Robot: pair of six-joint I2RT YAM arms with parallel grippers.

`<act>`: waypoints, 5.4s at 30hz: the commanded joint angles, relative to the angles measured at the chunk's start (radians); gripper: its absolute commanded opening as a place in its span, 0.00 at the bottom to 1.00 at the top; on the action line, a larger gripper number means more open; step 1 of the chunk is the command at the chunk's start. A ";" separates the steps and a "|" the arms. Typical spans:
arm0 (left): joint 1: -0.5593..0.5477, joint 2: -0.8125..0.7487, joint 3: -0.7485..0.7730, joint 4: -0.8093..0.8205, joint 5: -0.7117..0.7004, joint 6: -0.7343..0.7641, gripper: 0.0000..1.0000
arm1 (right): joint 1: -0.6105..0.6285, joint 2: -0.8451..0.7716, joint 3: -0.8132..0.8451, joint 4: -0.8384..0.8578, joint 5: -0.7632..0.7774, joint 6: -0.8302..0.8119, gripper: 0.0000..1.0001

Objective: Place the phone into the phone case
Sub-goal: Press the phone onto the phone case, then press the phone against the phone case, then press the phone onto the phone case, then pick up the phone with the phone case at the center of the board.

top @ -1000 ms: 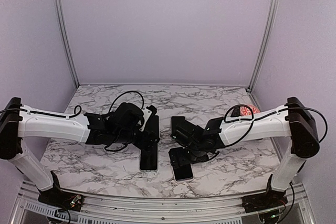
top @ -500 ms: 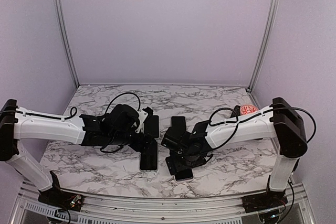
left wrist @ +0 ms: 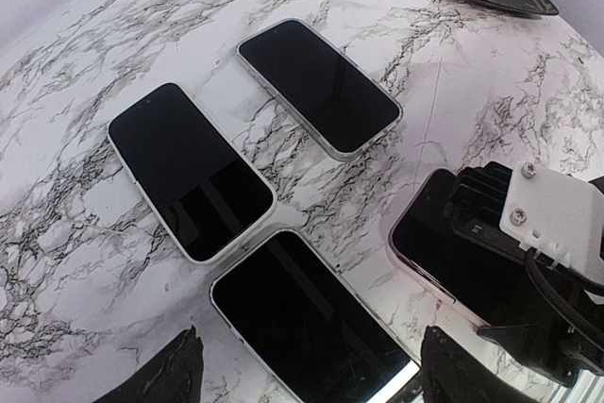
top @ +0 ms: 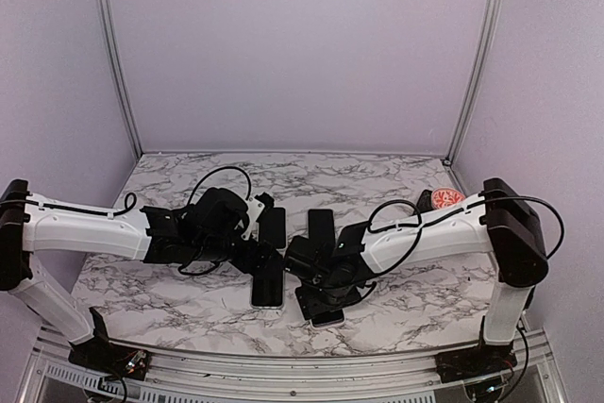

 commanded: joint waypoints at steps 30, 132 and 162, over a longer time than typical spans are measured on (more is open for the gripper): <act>0.021 0.474 0.409 -0.036 0.103 0.066 0.56 | 0.018 -0.462 -0.277 0.145 -0.050 -0.070 0.99; -0.072 0.254 0.183 -0.089 0.155 0.084 0.55 | -0.216 -0.262 -0.260 0.186 -0.285 -0.292 0.22; -0.041 0.226 0.168 -0.078 0.111 0.026 0.51 | -0.108 -0.230 -0.032 -0.046 0.021 -0.221 0.98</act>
